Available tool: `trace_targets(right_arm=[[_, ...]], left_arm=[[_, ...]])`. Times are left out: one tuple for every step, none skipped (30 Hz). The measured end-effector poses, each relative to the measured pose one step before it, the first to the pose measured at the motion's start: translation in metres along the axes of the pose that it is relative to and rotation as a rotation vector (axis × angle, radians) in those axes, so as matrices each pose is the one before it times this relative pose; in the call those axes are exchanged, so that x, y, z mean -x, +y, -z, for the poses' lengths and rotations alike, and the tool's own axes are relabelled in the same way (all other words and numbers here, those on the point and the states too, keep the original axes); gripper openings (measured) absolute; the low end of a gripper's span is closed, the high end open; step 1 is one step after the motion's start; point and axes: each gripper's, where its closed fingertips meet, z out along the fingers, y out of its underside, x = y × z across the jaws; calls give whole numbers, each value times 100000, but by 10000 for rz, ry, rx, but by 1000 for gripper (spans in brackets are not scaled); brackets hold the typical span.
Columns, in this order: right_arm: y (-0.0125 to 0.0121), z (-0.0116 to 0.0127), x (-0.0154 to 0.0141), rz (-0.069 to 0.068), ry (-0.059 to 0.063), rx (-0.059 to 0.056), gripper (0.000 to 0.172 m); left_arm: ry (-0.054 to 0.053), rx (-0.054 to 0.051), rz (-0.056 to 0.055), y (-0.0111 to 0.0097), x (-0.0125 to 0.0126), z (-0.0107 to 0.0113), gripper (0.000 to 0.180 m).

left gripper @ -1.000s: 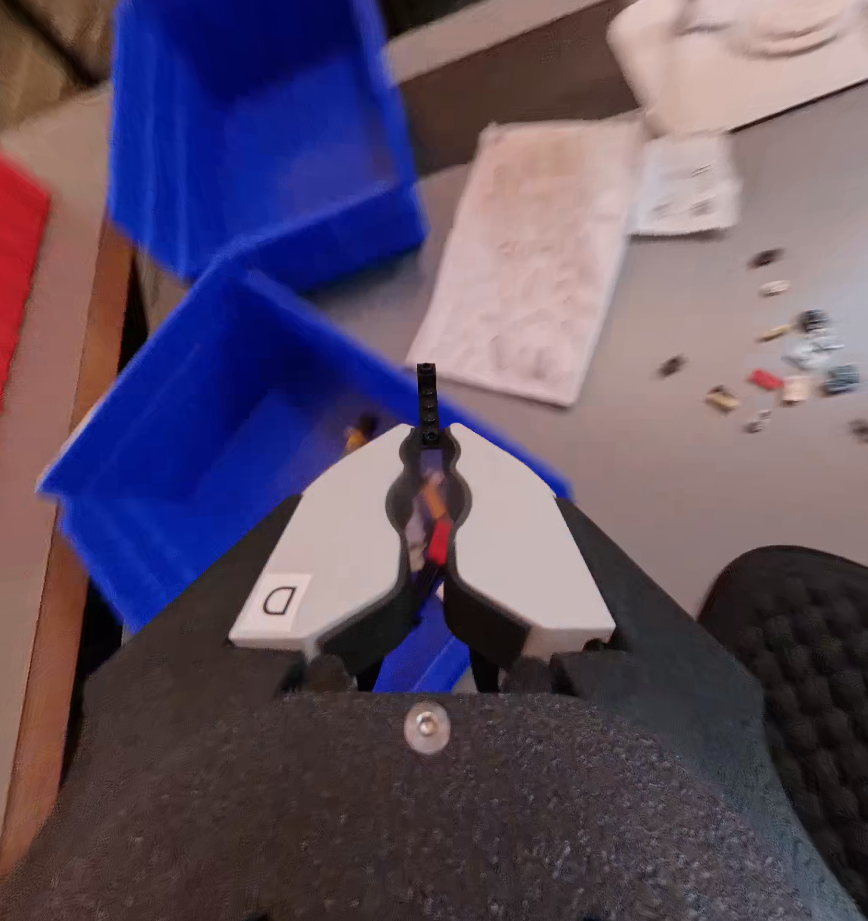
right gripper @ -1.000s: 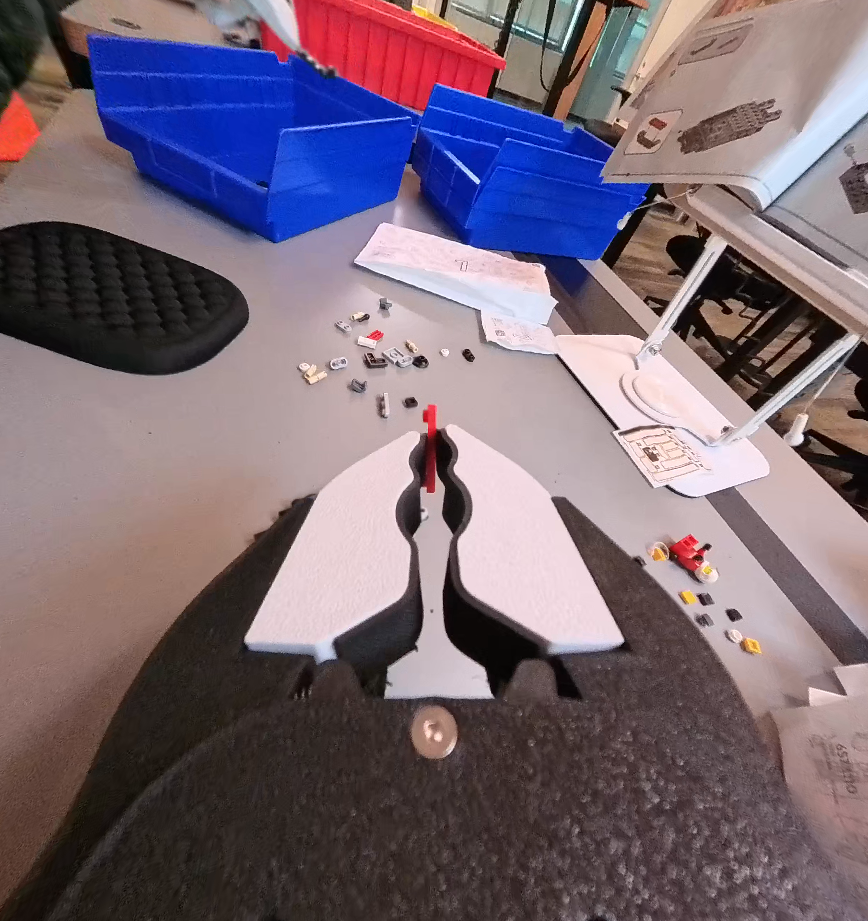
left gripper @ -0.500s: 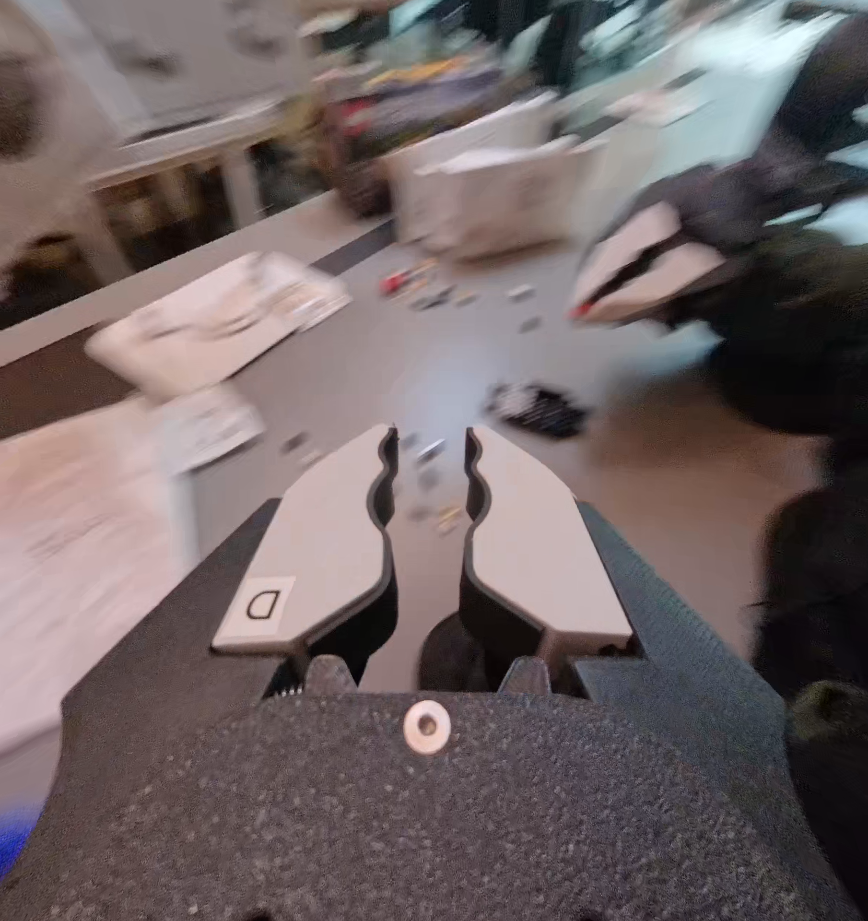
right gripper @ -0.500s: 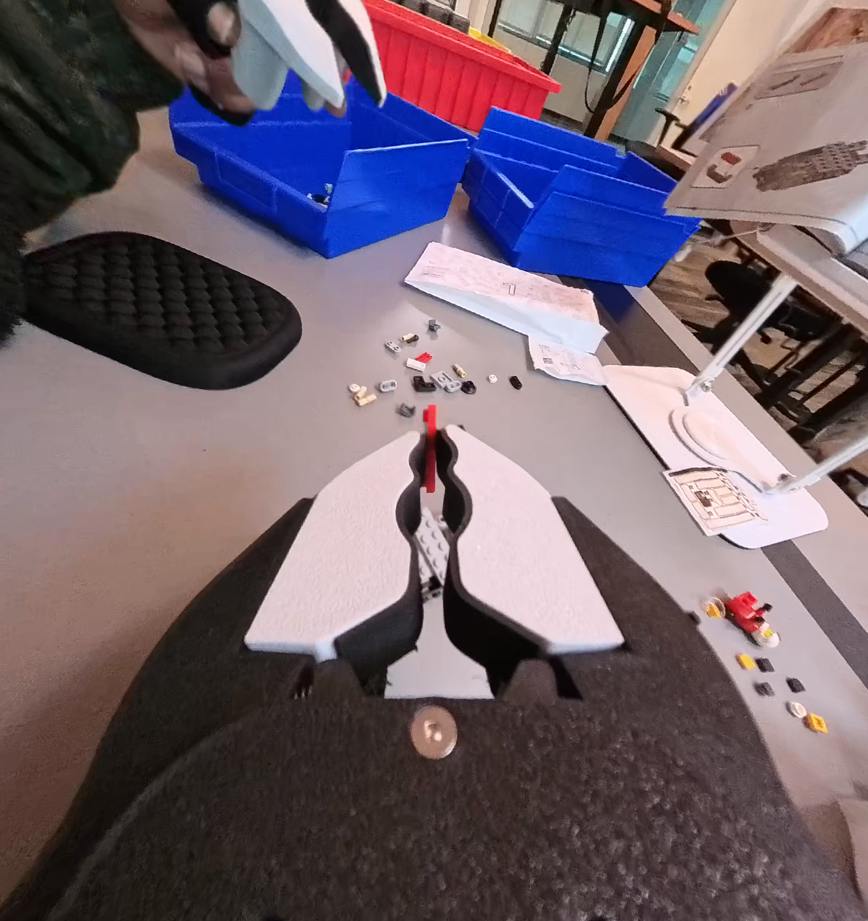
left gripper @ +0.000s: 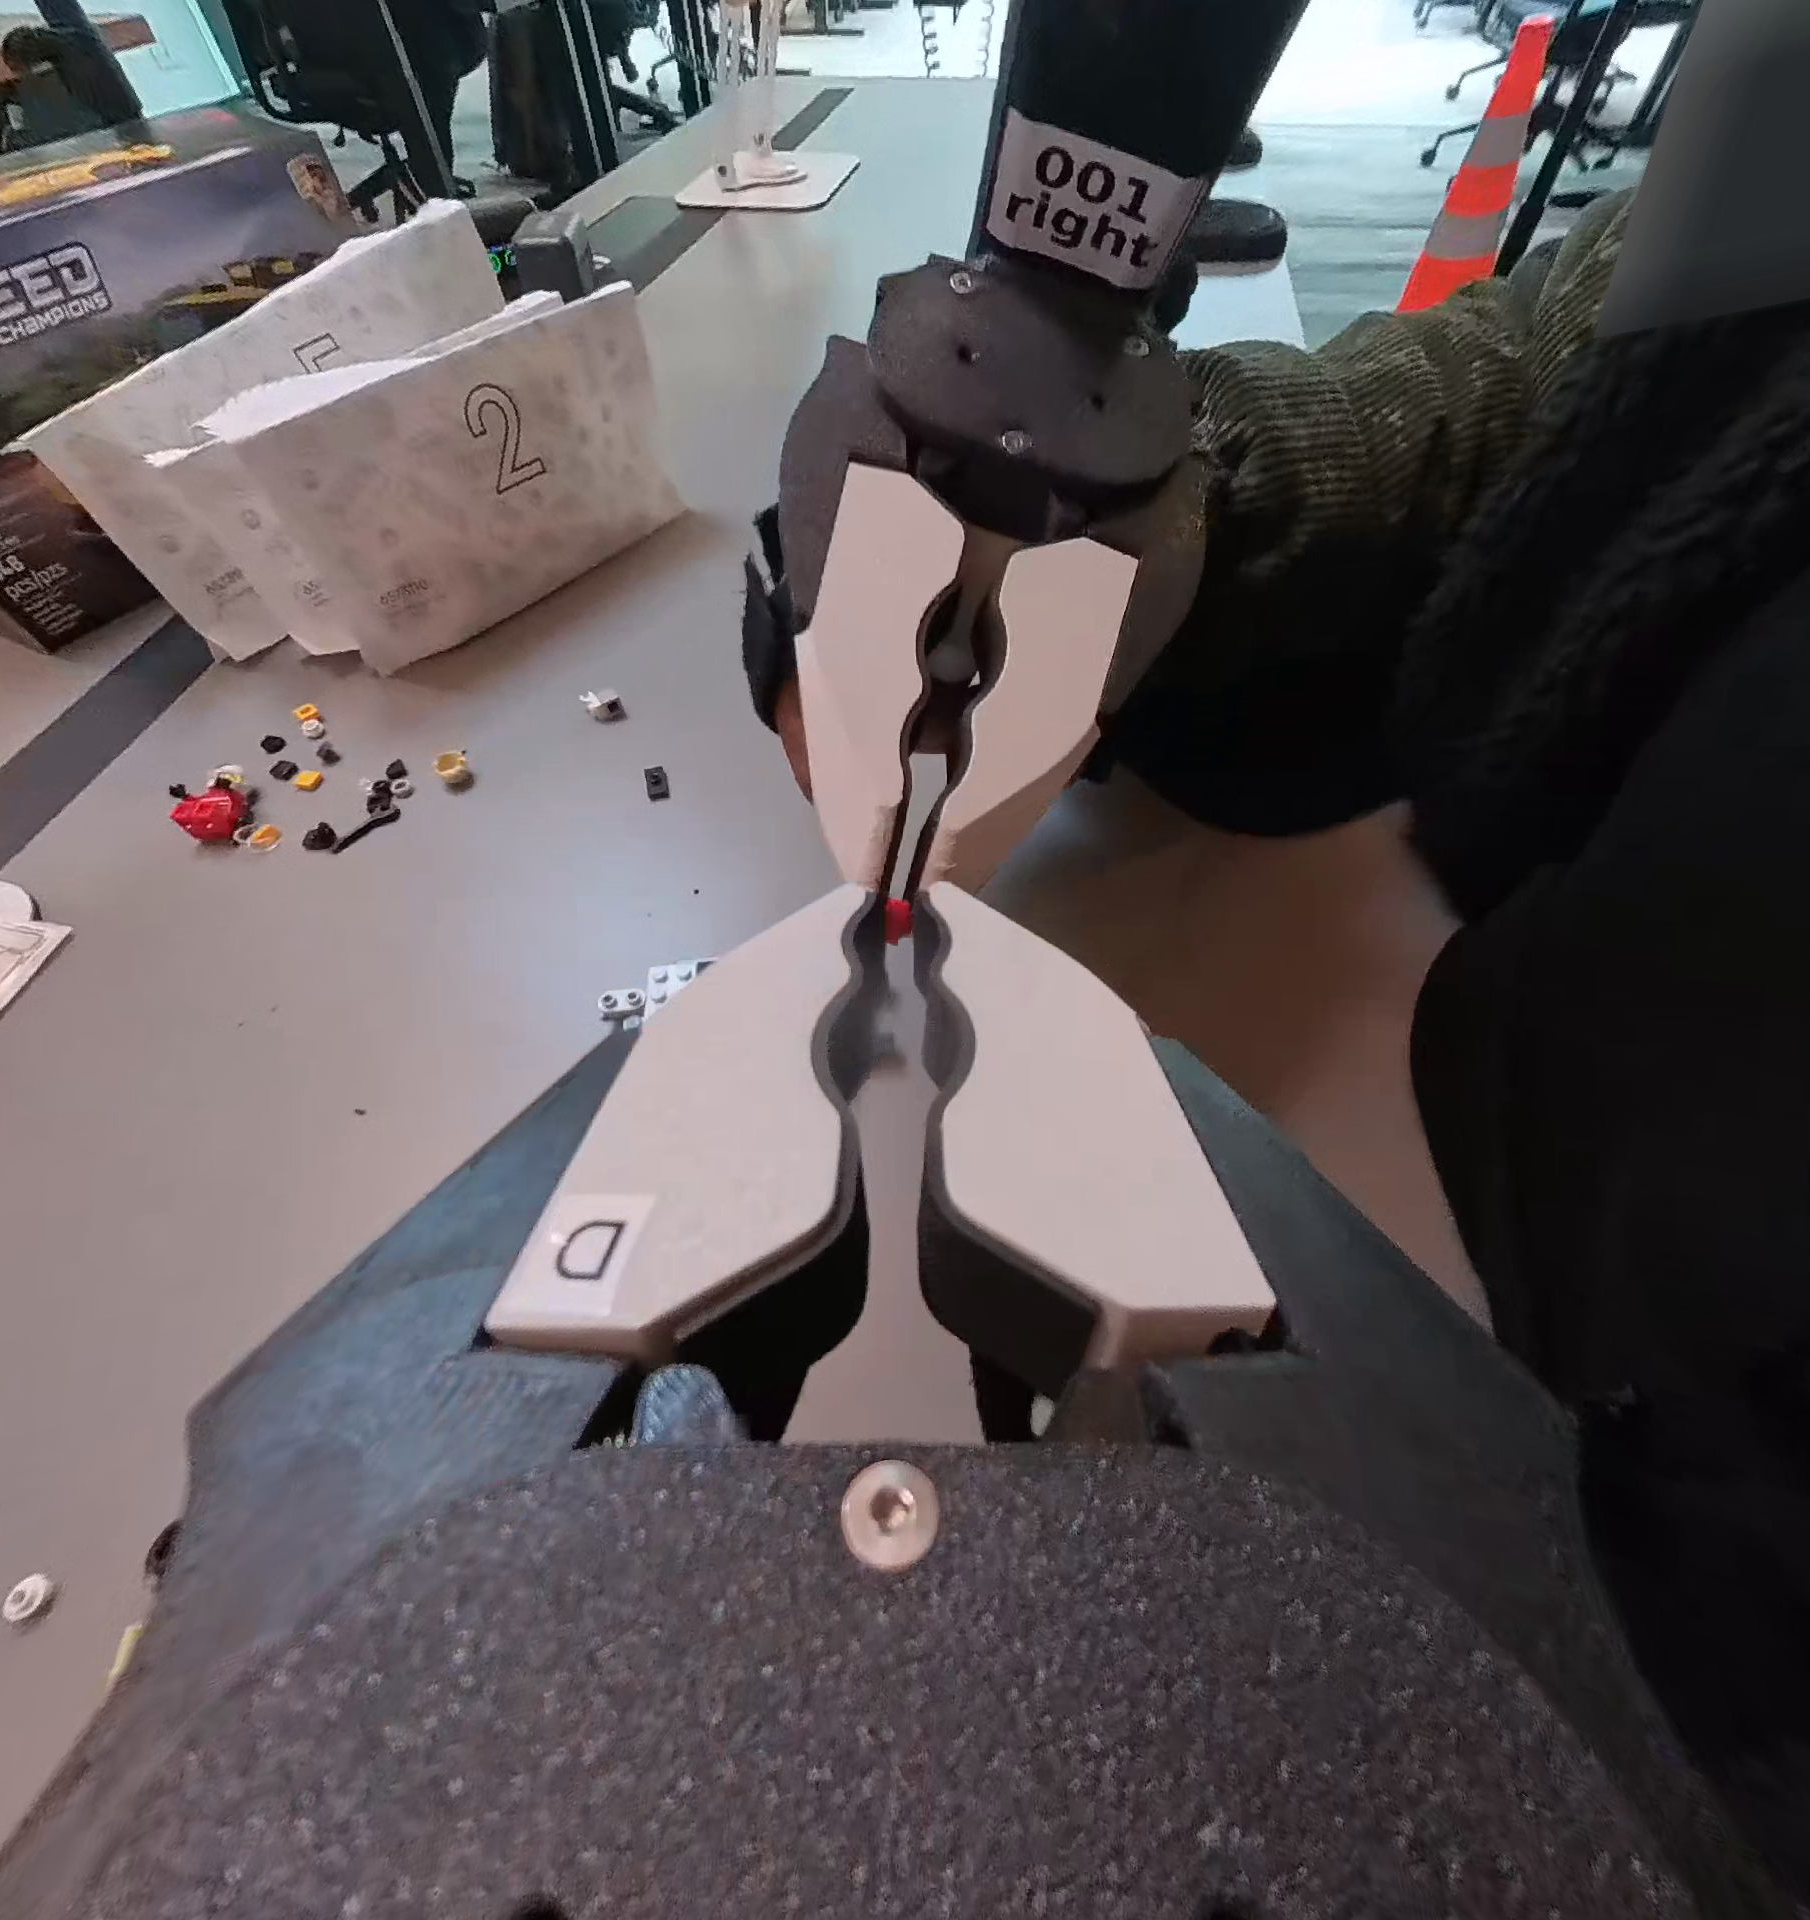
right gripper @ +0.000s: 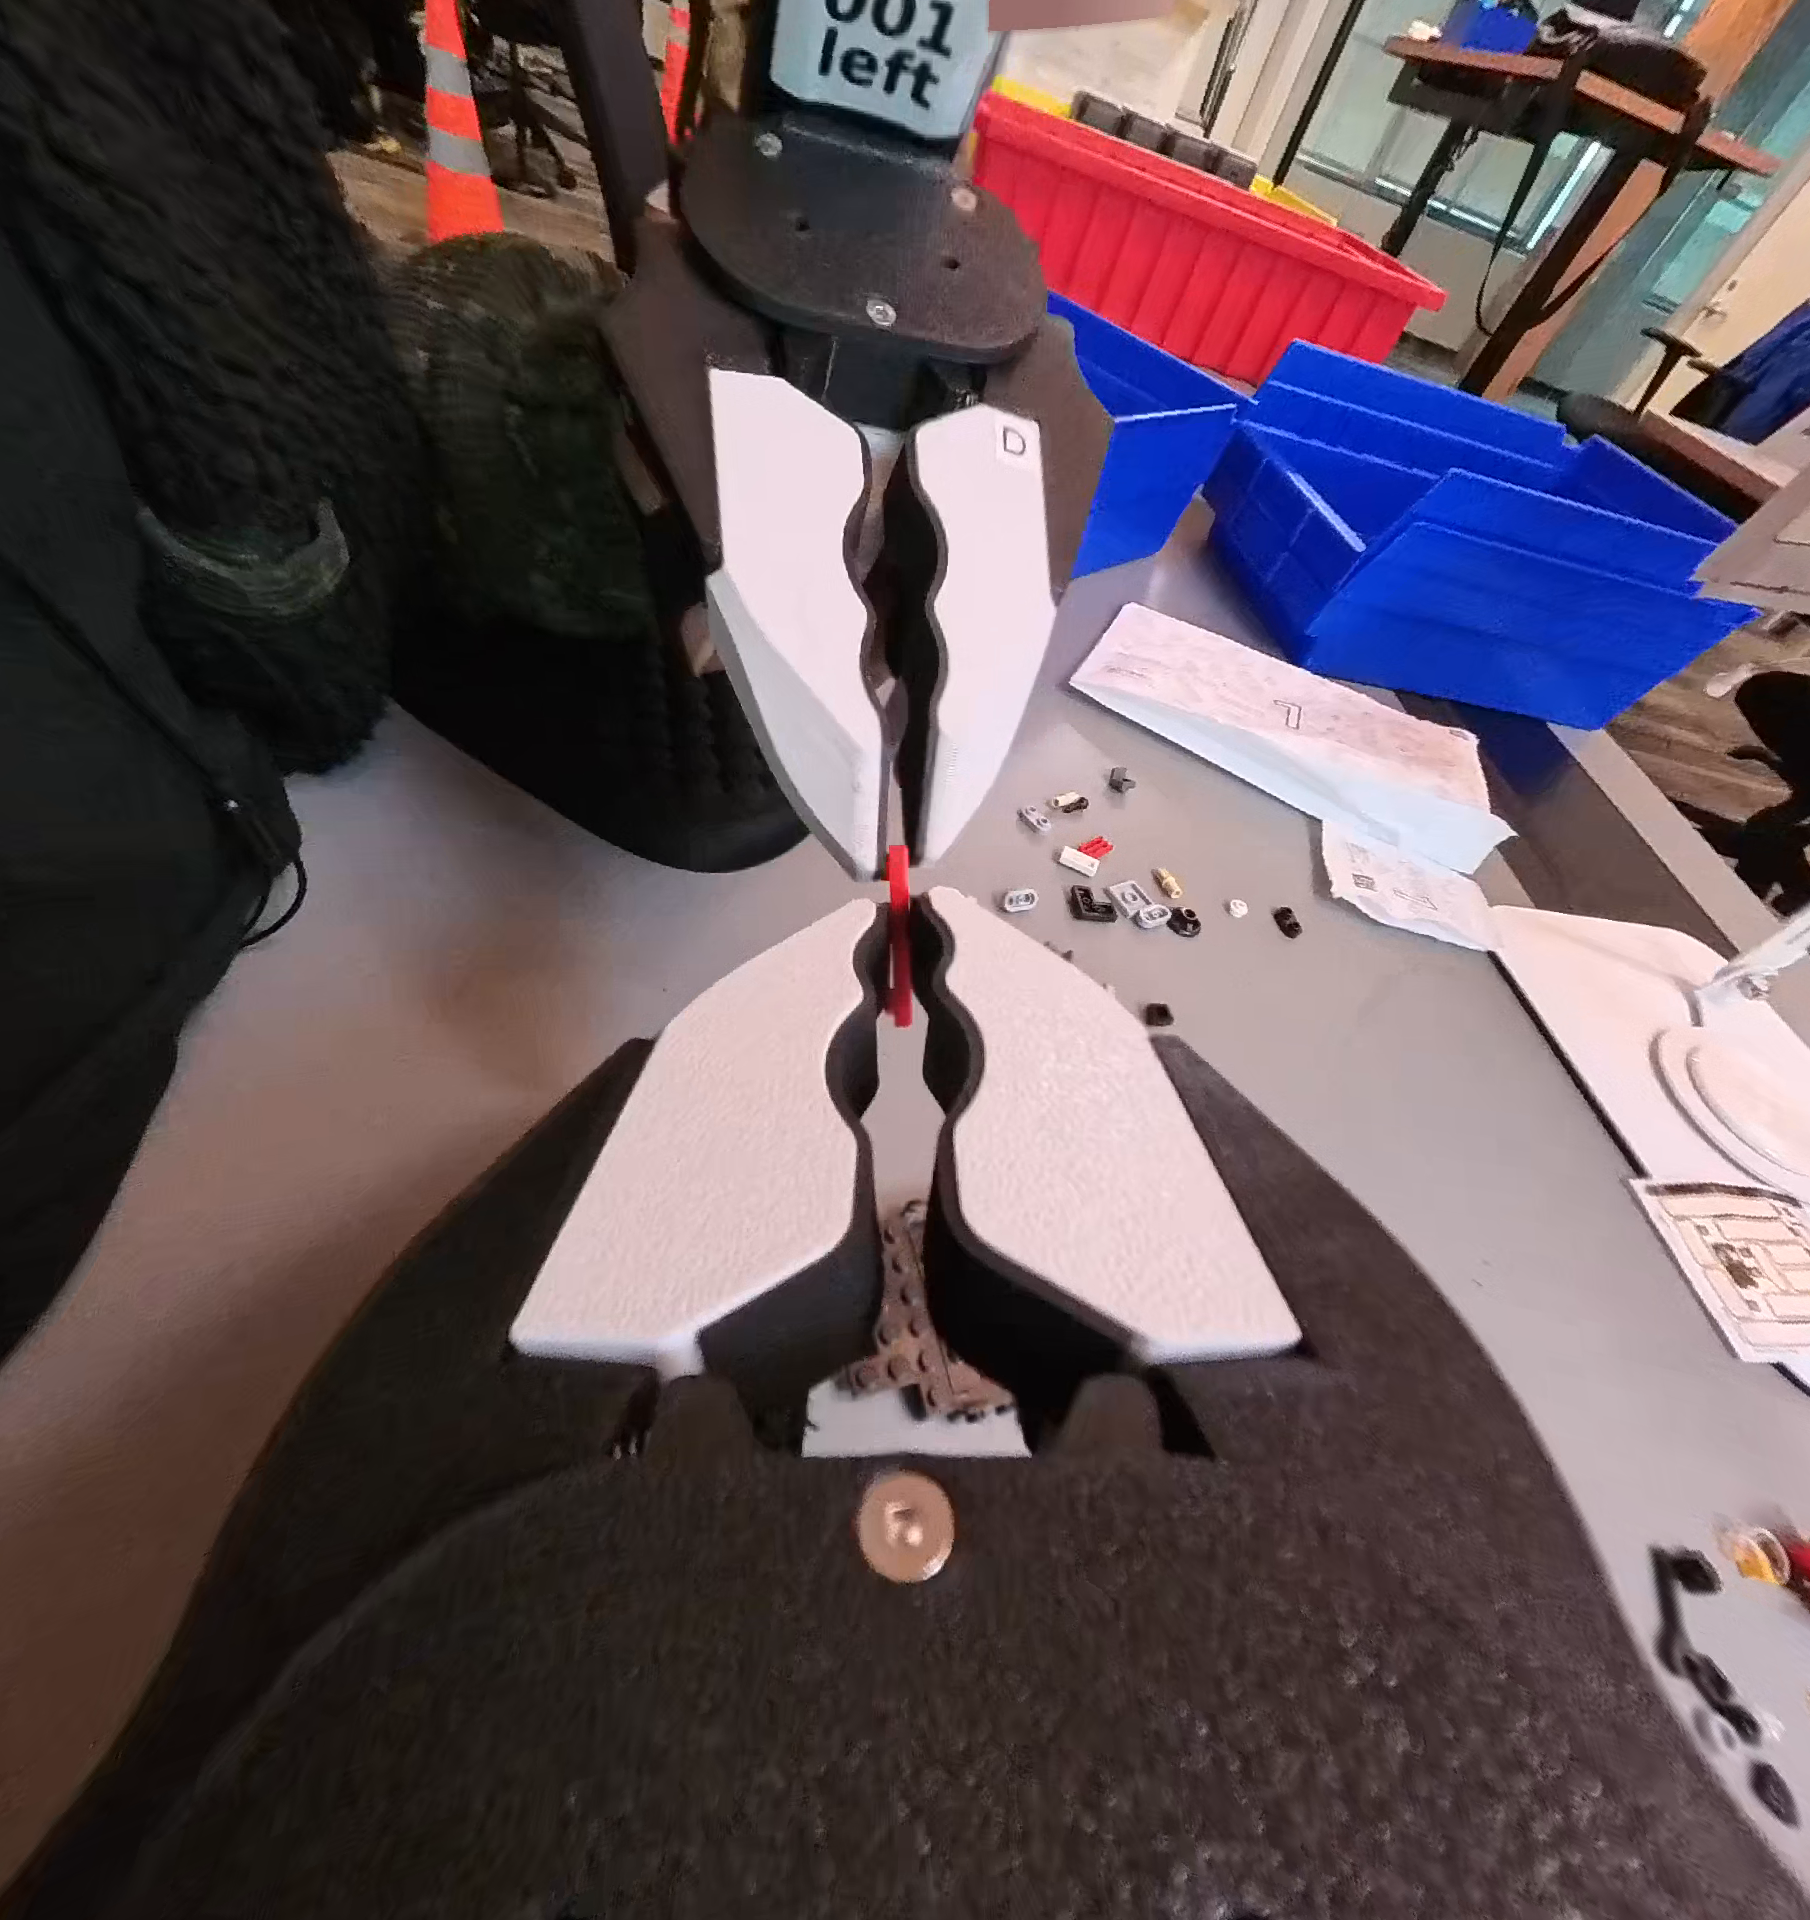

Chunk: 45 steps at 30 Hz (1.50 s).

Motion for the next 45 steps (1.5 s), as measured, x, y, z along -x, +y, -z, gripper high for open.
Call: trace_targets(right_arm=[[-98, -49, -78, -32, 90, -62, 3], [-138, 27, -333, 35, 201, -35, 4], [26, 210, -616, 53, 287, 115, 2], [241, 375, -898, -15, 375, 167, 2], [283, 504, -951, -91, 350, 193, 2], [408, 530, -853, -129, 263, 256, 3], [574, 471, -784, -92, 248, 360, 5], [707, 311, -610, -33, 187, 411, 7], [741, 183, -334, -46, 125, 381, 7], [810, -16, -159, -88, 68, 403, 9], [829, -210, 38, -77, -35, 425, 12], [832, -356, 103, -84, -41, 410, 14], [759, -482, -50, -84, -23, 330, 16], [535, -492, 65, -63, -71, 219, 18], [453, -481, -69, -55, 4, 187, 19], [443, -425, -228, -39, 52, 168, 19], [441, -353, -216, -91, -4, 148, 19], [360, -324, -125, -204, -93, 120, 20], [191, -404, -7, -284, -191, 85, 23], [264, -367, -36, -298, -240, 84, 25], [198, -268, -71, -222, -171, 90, 27], [156, -279, -59, -114, -142, 111, 29], [152, -366, -39, -74, -183, 151, 33], [183, -354, -64, -65, -184, 203, 36], [182, -327, -68, -46, -192, 217, 38], [183, -363, -66, -32, -219, 216, 39], [118, -321, -134, -34, -142, 167, 39], [147, -322, -48, -27, -187, 177, 39], [292, -337, 104, -34, -298, 248, 37], [370, -399, 37, -57, -240, 260, 35], [12, -185, 102, -73, -204, 2, 30], [-104, -30, 109, -63, -192, -95, 28], [-35, 62, 170, 87, -82, -61, 27], [-206, 100, -30, 261, 191, -225, 27], [-379, 200, 83, 329, 273, -327, 27], [-363, 215, 231, 317, 207, -271, 26], [-568, 367, 215, 409, 334, -318, 26], [-659, 458, 109, 620, 502, -343, 26], [-714, 515, 75, 746, 551, -312, 26], [-803, 546, -74, 763, 632, -283, 26], [-1024, 615, -218, 833, 729, -360, 26], [-1143, 631, -306, 901, 717, -364, 26], [-1103, 548, -564, 958, 840, -218, 26], [-999, 370, -377, 935, 586, -123, 26], [-913, 254, -384, 687, 514, -86, 26]], left_arm=[[-189, 178, -54, 173, 185, 212, 5], [-271, 163, -89, 83, 302, 422, 4], [-366, 102, -65, -34, 564, 763, 4], [-716, 19, -22, -159, 1229, 1236, 4], [-970, -8, 3, -184, 1752, 1666, 4], [-1281, 108, 32, 49, 2405, 1978, 4], [-1590, 324, 19, 532, 3131, 2139, 4], [-1553, 595, 70, 1185, 3420, 1964, 4], [-1383, 725, 193, 1677, 3417, 1599, 4], [-1220, 652, 348, 1824, 3242, 1169, 4], [-727, 783, 417, 2088, 2491, 672, 4], [-395, 940, 490, 2322, 1879, 210, 4], [-436, 787, 416, 2054, 1753, -139, 4], [-484, 401, 305, 1486, 1571, -284, 4], [-302, 330, 366, 1252, 1148, -352, 4], [-81, 405, 428, 1212, 720, -453, 9], [-23, 379, 383, 1030, 500, -449, 20], [-80, 240, 314, 701, 421, -369, 30], [-26, 76, 148, 287, 151, -226, 37], [41, -146, -18, -198, -182, -27, 39], [61, -330, -125, -682, -433, 186, 41], [45, -467, -200, -1077, -561, 336, 42], [92, -578, -239, -1401, -753, 410, 43], [313, -674, -239, -1666, -1214, 397, 43], [649, -730, -267, -1838, -1838, 300, 42], [848, -734, -280, -1871, -2223, 91, 42], [849, -644, -208, -1740, -2223, -203, 41], [813, -487, -101, -1470, -2088, -516, 39], [807, -296, -40, -1116, -1981, -818, 39], [778, -178, -54, -856, -1829, -1027, 38], [736, -121, -85, -686, -1635, -1211, 38], [665, -40, -113, -440, -1398, -1345, 38], [562, 79, -72, -144, -1093, -1471, 38], [525, 189, -5, 188, -926, -1565, 38], [531, 197, 8, 419, -846, -1593, 38], [549, 120, 18, 590, -794, -1595, 37], [635, 85, 74, 820, -827, -1560, 38], [725, 53, 263, 979, -872, -1435, 39], [854, 14, 462, 994, -972, -1199, 42], [970, -83, 616, 814, -1074, -858, 44], [874, -142, 599, 562, -933, -523, 45], [873, -215, 407, 239, -1044, -238, 50], [652, -239, 199, -30, -910, -97, 51], [334, -254, -56, -246, -647, -60, 51], [198, -159, -258, -289, -583, -71, 51]])
